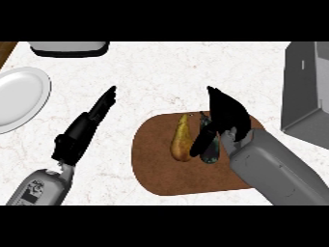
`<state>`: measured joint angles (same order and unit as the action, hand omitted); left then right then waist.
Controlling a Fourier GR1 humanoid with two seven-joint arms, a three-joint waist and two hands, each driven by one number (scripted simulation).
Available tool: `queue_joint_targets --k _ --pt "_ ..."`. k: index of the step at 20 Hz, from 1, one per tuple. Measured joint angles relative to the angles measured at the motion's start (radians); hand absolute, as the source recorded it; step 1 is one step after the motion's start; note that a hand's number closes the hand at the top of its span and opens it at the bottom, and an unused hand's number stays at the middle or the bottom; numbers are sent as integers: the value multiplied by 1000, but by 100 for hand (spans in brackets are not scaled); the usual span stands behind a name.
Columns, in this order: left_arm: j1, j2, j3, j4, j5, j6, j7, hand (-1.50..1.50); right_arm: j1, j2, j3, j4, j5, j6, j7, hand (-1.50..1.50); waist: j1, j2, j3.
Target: Pick the eggplant from the cutting board and place it in the cardboard box
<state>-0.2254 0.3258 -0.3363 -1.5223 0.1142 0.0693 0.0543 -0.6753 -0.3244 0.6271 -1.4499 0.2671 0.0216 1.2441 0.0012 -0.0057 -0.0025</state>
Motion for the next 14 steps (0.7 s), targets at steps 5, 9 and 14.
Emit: queue_joint_targets --k 5,9,14 --pt "-8 -2 12 4 -4 -9 8 0 25 44 -1 58 34 8 -10 -150 -2 2 1" --pt "-18 -11 22 16 -12 -14 12 0 32 59 -19 56 71 13 -13 -150 -5 2 1" --pt "-4 -20 26 -4 -26 -15 19 0 66 77 -31 67 122 16 -29 -150 -3 2 2"
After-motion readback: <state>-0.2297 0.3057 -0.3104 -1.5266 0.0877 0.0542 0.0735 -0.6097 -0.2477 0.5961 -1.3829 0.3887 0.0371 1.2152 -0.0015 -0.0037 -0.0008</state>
